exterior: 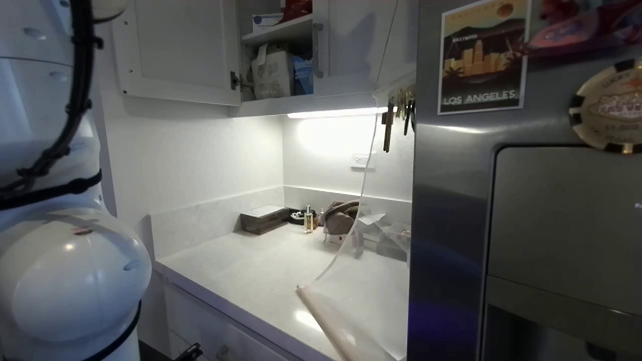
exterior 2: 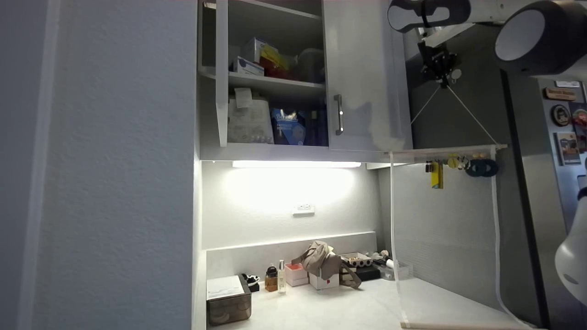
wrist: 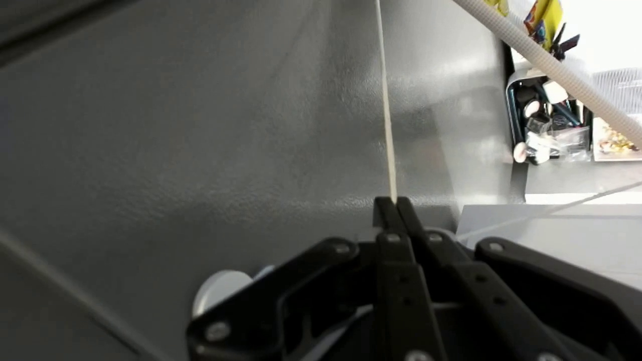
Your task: Close the right cabinet door then hang the white net on the hanger on the side of the fridge
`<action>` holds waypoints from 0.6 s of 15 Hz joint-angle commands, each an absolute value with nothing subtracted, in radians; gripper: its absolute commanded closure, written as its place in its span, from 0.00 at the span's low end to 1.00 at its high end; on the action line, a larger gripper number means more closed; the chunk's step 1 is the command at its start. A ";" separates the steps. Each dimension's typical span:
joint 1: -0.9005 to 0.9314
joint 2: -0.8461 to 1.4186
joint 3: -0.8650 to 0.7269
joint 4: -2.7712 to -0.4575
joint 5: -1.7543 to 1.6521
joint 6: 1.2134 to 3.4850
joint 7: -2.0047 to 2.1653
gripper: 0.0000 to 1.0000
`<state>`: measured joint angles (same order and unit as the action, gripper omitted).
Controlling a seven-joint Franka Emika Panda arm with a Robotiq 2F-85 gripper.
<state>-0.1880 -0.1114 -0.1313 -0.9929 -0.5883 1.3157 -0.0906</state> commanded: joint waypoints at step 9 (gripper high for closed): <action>-0.219 0.052 -0.175 -0.701 -0.616 1.240 0.048 1.00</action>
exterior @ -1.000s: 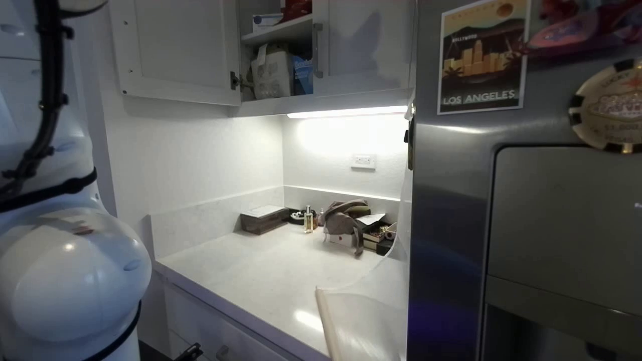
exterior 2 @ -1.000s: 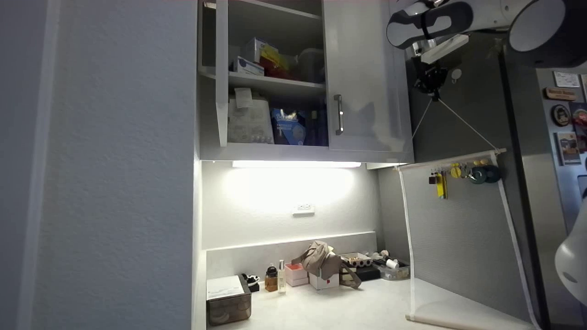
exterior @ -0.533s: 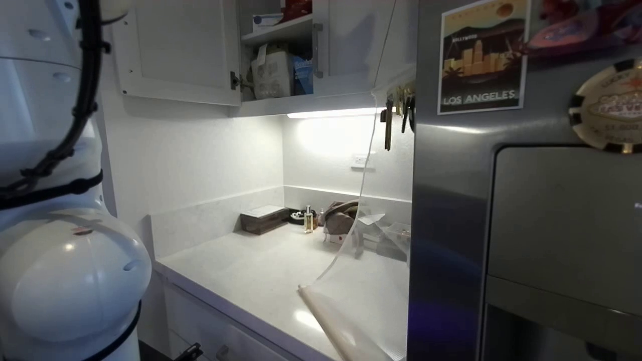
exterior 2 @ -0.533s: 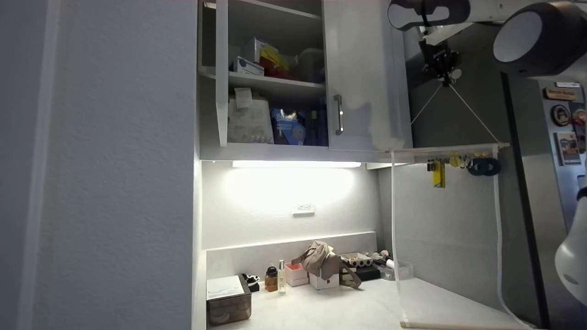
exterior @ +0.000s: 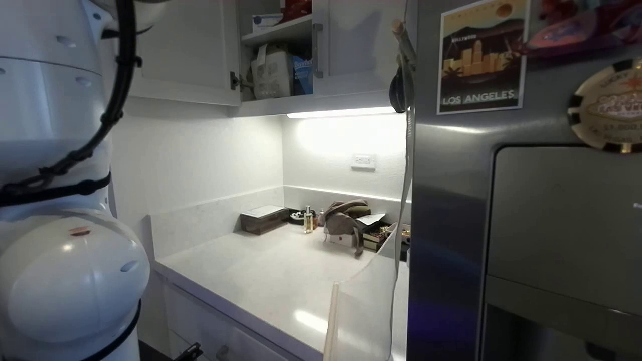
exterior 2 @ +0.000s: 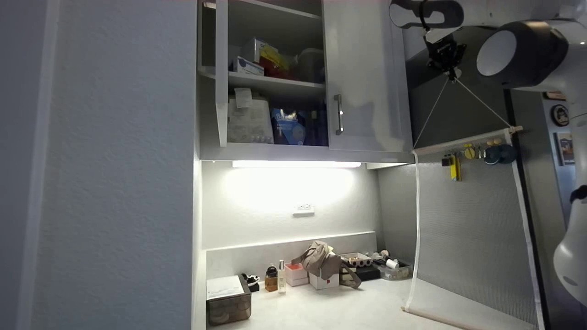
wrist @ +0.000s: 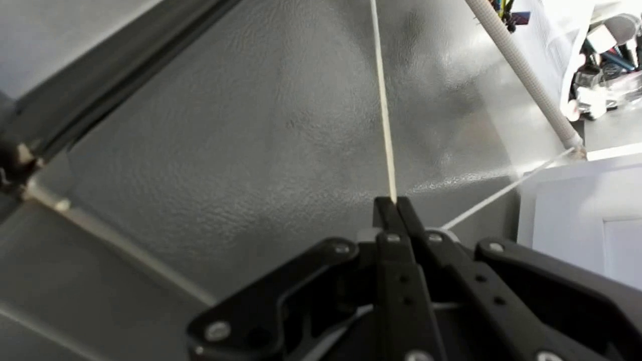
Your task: Close the right cabinet door then hang the white net on the hanger on the side of the fridge
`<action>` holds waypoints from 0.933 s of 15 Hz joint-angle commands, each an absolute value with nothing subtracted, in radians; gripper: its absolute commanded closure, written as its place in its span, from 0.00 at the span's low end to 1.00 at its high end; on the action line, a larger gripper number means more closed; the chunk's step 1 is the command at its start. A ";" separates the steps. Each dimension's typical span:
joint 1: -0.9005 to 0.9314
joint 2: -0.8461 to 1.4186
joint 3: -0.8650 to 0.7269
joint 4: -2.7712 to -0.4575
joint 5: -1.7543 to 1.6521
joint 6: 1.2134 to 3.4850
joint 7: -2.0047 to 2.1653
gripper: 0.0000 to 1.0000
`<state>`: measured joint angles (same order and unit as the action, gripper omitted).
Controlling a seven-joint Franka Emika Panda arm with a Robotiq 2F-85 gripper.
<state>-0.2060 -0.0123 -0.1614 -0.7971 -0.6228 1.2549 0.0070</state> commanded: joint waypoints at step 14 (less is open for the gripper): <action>-0.261 0.129 -0.221 -0.553 -0.565 1.238 0.151 1.00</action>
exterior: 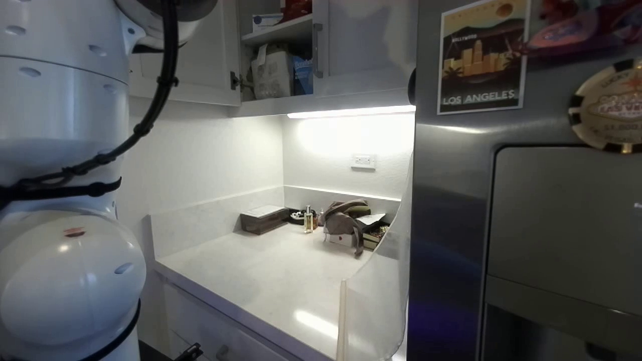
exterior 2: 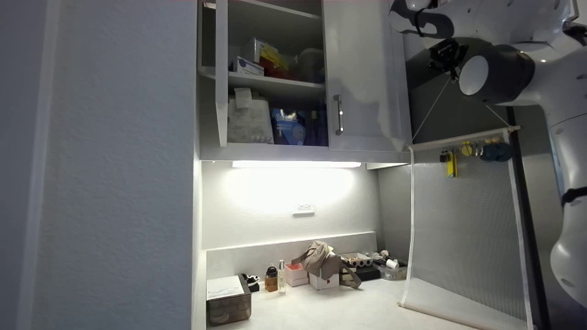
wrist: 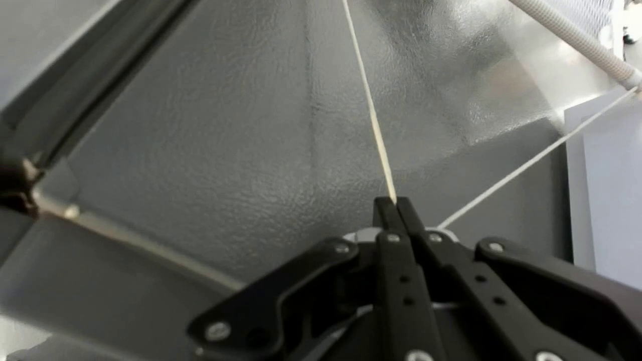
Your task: Close the right cabinet door then hang the white net on the hanger on the side of the fridge
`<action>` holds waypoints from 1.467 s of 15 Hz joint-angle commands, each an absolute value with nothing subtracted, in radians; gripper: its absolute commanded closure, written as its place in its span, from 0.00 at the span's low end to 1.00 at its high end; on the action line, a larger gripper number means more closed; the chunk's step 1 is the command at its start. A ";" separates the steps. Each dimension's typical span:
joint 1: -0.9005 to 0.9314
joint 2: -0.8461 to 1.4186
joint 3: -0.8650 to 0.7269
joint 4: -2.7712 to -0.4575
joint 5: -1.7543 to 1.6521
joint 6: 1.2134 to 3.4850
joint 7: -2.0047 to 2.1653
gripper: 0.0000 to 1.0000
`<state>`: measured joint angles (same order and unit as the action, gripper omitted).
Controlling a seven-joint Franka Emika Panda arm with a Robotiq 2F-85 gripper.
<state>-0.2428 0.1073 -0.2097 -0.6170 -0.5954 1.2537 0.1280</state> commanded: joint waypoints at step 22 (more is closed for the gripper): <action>-0.253 0.194 -0.206 -0.482 -0.566 1.375 0.244 1.00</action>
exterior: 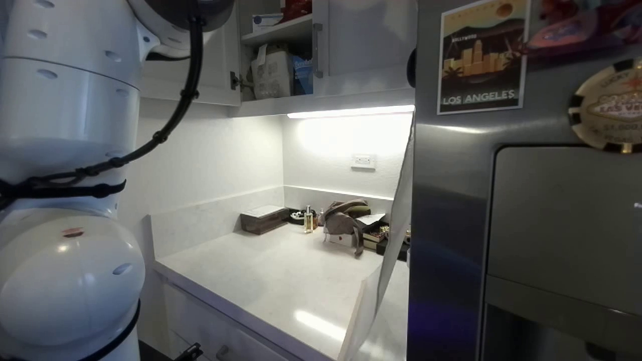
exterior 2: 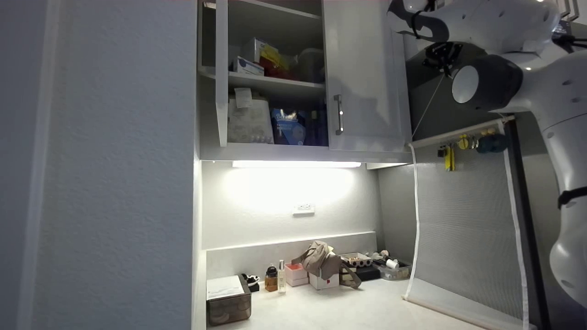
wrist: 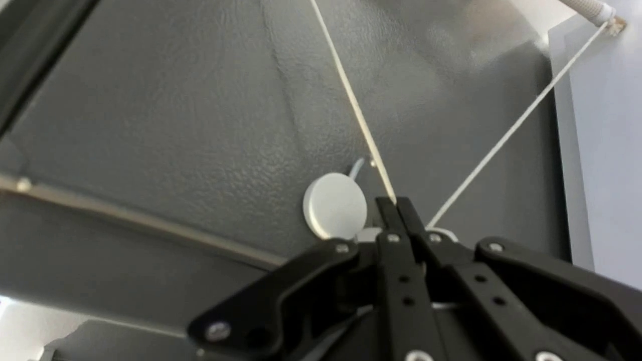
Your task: Close the right cabinet door then hang the white net on the hanger on the side of the fridge
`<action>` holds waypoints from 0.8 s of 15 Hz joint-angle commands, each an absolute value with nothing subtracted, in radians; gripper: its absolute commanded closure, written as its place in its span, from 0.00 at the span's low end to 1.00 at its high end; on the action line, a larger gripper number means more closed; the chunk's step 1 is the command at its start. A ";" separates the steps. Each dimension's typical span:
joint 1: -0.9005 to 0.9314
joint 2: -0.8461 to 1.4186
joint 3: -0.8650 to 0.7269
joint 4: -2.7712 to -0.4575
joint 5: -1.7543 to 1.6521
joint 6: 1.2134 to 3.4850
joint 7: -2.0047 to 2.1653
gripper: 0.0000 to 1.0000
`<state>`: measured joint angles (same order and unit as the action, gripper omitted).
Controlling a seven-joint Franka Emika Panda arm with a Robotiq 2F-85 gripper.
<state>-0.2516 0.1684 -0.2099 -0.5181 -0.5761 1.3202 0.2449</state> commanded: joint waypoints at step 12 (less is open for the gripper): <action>-0.294 0.228 -0.214 -0.491 -0.558 1.423 0.222 1.00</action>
